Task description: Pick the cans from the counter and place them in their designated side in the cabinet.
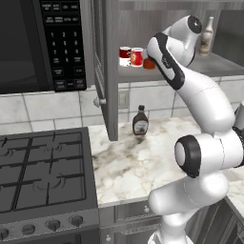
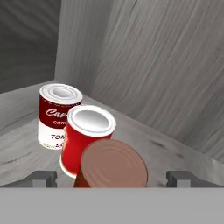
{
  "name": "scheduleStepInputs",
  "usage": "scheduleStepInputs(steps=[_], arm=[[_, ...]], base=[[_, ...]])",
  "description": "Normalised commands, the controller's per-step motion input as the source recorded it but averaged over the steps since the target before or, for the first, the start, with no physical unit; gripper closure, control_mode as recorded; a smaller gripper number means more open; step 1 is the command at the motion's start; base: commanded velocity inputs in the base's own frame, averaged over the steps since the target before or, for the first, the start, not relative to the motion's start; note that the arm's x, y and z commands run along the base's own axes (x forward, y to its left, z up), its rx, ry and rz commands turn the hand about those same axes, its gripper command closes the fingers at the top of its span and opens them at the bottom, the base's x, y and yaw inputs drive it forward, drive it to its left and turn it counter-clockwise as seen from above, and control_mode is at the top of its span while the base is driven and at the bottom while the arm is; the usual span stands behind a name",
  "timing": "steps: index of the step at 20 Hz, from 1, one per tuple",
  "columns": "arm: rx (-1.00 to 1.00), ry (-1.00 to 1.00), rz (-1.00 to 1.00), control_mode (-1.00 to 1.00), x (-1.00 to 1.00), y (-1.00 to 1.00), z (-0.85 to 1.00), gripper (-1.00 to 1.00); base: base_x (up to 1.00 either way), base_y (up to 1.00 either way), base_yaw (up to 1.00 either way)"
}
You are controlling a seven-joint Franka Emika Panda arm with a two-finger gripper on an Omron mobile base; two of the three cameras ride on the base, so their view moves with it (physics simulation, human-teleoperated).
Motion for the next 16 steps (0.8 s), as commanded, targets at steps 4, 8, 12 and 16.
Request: scheduleStepInputs(steps=[4, 8, 12, 16], arm=[[0.0, -0.04, 0.04, -1.0, -0.48, -0.05, 0.0, -1.0], [0.0, -0.04, 0.03, -1.0, -0.71, 0.0, 0.0, -1.0], [0.0, -0.03, 0.02, -1.0, -0.75, 0.0, -0.01, -1.0], [0.0, -0.02, 0.02, -1.0, -0.74, 0.0, -0.05, -1.0]], base=[[0.0, 0.0, 0.0], [0.0, 0.0, 0.0], [0.0, 0.0, 0.0], [0.0, 0.0, 0.0]])
